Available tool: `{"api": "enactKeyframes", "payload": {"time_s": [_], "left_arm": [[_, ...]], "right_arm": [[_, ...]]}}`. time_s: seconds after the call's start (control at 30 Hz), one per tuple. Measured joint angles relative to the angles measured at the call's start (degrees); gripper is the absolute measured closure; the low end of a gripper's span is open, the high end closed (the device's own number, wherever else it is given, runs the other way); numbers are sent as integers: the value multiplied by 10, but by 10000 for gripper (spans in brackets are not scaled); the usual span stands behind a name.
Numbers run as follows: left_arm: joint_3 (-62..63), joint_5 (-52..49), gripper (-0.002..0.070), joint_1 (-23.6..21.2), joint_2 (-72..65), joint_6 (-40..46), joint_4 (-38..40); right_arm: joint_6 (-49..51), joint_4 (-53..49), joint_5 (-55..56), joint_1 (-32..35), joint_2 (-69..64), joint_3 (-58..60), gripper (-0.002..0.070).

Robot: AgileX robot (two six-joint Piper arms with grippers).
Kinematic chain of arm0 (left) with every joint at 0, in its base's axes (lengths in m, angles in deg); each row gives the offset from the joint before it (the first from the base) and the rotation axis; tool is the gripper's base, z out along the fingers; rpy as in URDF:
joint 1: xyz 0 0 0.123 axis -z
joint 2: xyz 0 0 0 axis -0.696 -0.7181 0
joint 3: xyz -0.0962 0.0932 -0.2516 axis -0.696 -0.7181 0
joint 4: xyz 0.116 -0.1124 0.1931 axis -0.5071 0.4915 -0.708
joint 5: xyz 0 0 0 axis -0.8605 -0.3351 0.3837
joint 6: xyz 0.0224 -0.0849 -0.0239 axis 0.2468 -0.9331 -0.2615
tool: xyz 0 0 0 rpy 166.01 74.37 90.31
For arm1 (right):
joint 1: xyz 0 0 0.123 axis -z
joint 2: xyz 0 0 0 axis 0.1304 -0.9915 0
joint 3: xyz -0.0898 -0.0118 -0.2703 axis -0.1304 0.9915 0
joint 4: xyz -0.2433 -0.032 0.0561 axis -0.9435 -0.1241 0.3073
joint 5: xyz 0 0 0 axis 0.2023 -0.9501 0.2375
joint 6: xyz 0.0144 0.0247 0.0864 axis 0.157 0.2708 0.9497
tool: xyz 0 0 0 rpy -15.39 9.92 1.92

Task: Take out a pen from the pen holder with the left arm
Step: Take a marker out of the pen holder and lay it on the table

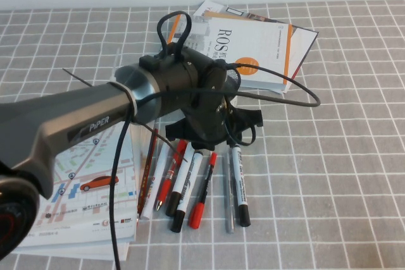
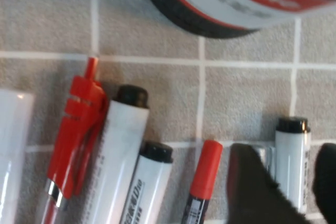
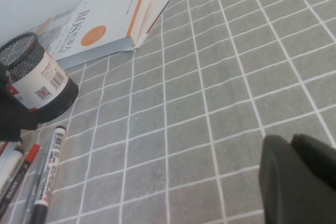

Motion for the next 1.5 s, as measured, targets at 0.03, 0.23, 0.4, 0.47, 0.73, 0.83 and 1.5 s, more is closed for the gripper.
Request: {"api": "enactKeyframes", "payload": {"time_s": [0.03, 0.23, 0.4, 0.47, 0.73, 0.83, 1.5], "left_arm": [[0, 0, 422, -3, 0, 0, 1], [0, 4, 368, -3, 0, 36, 28], [0, -11, 388, -3, 33, 108, 28], [0, -16, 434, -2, 65, 132, 18], [-13, -45, 656, 92, 264, 129, -179], [-61, -38, 671, 148, 337, 104, -219], [-310, -116, 677, 310, 491, -34, -222]], "right_arm": [[0, 0, 0, 0, 0, 0, 689], [0, 0, 0, 0, 0, 0, 689], [0, 0, 0, 0, 0, 0, 689], [0, 0, 0, 0, 0, 0, 689], [0, 0, 0, 0, 0, 0, 689], [0, 0, 0, 0, 0, 0, 689], [0, 0, 0, 0, 0, 0, 689]]}}
